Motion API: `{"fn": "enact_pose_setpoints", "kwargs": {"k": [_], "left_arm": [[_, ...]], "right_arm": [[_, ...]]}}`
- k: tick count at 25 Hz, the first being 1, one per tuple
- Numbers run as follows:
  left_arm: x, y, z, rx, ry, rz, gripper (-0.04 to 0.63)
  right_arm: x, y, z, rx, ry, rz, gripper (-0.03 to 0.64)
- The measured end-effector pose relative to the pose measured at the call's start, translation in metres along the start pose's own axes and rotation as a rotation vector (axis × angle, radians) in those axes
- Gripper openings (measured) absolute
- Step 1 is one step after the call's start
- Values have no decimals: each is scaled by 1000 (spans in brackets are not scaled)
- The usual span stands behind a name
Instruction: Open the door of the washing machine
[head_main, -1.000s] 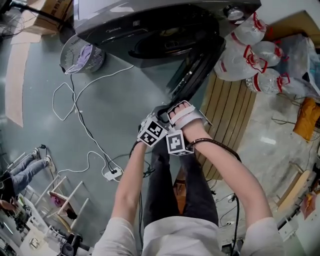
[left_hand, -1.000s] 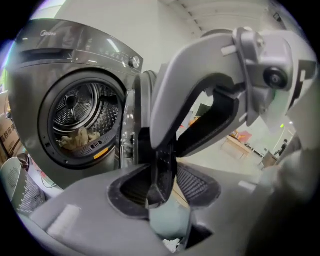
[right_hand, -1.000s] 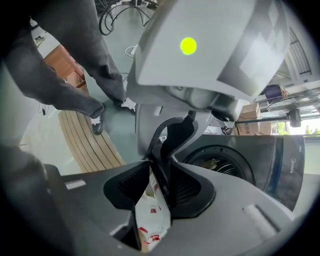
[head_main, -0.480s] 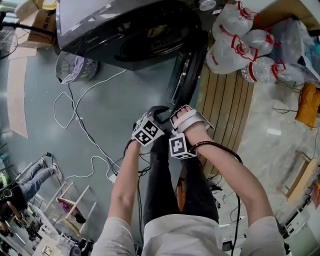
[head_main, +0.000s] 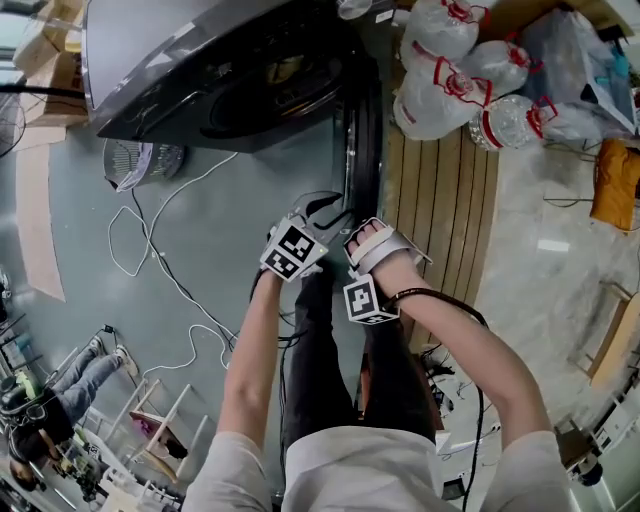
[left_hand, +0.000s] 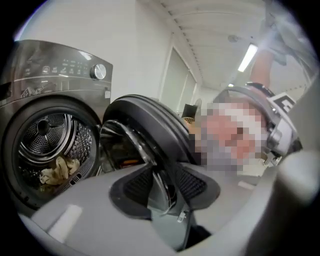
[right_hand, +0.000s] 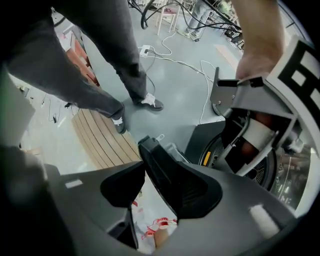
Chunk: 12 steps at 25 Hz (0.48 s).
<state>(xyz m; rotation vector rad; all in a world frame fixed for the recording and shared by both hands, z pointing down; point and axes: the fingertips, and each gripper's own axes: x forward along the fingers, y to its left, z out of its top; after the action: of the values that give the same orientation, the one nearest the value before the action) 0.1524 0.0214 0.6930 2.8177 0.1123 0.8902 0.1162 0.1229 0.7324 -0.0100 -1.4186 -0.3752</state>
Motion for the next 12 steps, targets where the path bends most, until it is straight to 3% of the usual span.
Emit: {"fn": "enact_pose_setpoints", "kwargs": {"k": [6, 9, 12], "left_arm": [[27, -23, 20, 55, 16, -38, 187], [43, -32, 29, 66, 20, -53, 187], [59, -44, 37, 81, 30, -72, 184]], "right_arm": [[-11, 12, -19, 144, -49, -31, 178], [-21, 12, -30, 303, -108, -54, 178], [-32, 16, -49, 536, -187, -71, 178]]}}
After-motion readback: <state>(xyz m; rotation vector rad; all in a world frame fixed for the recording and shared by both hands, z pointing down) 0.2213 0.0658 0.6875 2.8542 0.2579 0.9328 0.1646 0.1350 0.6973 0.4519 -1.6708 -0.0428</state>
